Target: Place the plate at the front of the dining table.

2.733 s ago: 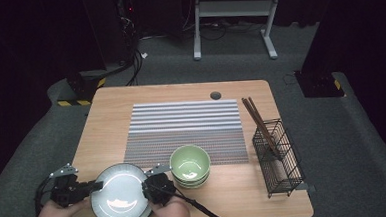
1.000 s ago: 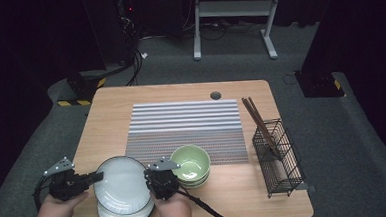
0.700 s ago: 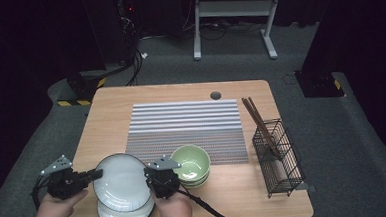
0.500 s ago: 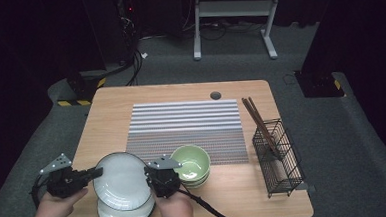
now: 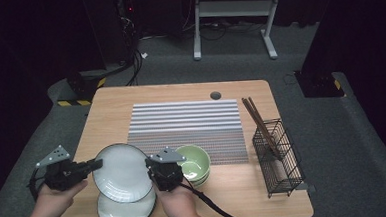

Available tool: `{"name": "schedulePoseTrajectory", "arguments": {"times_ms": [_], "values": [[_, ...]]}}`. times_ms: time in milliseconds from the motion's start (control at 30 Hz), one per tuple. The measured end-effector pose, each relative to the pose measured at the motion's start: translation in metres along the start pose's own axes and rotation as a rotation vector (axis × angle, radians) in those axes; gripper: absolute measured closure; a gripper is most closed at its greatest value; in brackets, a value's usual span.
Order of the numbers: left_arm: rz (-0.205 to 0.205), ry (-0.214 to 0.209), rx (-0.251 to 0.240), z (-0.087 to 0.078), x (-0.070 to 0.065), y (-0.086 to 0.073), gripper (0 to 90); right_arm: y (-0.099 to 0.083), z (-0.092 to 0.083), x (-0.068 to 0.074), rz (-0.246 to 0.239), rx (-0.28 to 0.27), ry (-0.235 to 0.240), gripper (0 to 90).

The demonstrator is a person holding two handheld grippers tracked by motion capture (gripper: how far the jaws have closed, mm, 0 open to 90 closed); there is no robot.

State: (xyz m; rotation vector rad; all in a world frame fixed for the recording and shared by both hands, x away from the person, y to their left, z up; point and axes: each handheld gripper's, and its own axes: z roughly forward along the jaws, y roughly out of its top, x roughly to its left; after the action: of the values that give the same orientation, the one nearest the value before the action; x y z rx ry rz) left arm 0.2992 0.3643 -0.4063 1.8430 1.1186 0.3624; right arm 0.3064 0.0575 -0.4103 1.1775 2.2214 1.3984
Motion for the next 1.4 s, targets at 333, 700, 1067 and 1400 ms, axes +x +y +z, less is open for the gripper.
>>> {"name": "schedulePoseTrajectory", "arguments": {"times_ms": [333,700,1067,1400], "values": [[0.02,-0.002,-0.025,-0.002,-0.005,0.014,83.3,0.011,-0.009,-0.003,-0.014,-0.03,-0.01,84.8],[0.036,-0.005,-0.057,0.0,-0.011,0.032,83.4,0.025,-0.018,-0.01,-0.021,-0.063,-0.025,84.8],[0.057,-0.004,-0.098,0.006,-0.02,0.052,83.4,0.037,-0.029,-0.022,-0.01,-0.096,-0.047,84.7],[0.066,-0.014,-0.128,0.021,-0.029,0.068,83.6,0.046,-0.038,-0.04,-0.007,-0.119,-0.075,84.5]]}}
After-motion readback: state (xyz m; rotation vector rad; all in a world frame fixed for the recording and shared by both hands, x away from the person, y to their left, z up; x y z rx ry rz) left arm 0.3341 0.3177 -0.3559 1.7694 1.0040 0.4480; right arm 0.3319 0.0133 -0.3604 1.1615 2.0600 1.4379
